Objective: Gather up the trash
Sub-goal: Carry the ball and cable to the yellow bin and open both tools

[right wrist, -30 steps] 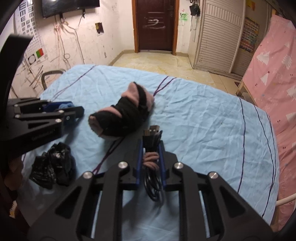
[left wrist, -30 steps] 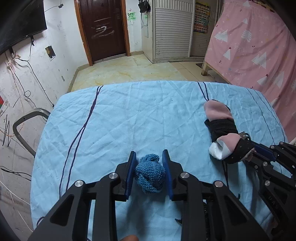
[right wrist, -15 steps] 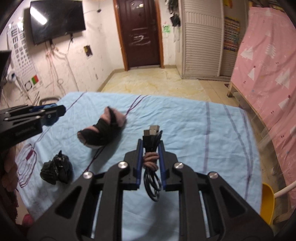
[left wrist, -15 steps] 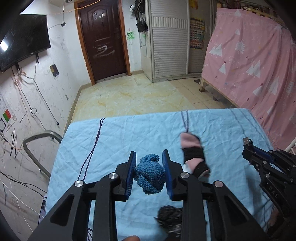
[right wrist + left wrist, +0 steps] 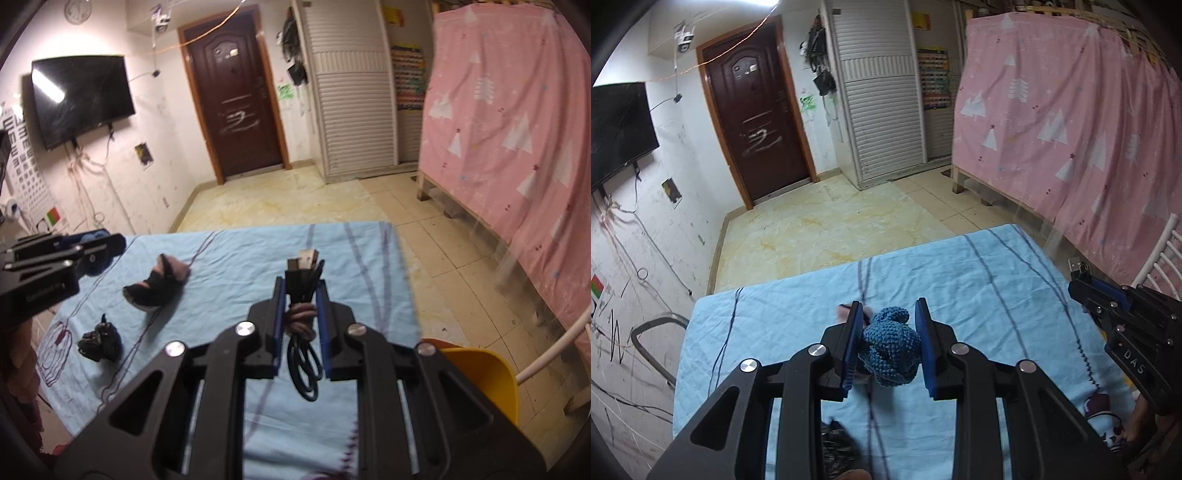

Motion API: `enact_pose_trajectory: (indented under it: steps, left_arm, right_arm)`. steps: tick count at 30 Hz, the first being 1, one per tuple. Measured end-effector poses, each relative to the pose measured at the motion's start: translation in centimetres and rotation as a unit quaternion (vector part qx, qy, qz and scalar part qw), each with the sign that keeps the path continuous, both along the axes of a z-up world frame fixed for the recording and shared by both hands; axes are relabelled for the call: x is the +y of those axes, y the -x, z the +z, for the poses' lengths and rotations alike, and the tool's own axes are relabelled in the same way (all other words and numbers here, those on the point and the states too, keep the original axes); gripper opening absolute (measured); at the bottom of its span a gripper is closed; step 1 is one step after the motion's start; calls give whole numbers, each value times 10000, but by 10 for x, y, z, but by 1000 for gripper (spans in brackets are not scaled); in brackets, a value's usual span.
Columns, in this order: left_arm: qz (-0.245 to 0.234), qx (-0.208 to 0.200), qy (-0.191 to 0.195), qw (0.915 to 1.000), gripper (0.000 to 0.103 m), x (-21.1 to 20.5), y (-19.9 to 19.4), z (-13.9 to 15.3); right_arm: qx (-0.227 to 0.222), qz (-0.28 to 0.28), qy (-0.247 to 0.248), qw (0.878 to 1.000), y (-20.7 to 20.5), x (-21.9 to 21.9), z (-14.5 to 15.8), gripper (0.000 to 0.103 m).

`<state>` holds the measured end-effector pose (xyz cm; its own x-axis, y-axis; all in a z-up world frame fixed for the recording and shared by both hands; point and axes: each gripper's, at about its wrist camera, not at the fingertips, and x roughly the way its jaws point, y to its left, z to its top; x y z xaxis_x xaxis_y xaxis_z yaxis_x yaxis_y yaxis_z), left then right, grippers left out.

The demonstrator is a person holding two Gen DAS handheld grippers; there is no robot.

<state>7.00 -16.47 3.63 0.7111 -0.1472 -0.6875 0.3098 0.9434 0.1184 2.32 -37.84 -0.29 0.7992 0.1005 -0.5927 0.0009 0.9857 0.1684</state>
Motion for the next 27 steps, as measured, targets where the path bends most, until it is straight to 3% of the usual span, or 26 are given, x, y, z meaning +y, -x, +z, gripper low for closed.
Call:
enact_pose_trajectory:
  steps: [10,27]
  left_arm:
    - [-530,-26,-145,9985,20,-71,15,0]
    - [-1355,152,-361,9900,20,-179,43,-22]
  right_arm:
    - [-177,-612,-128,9979,33,-65,-3,15]
    - [-60,-1271,-340,9913,64,-140,-31,15]
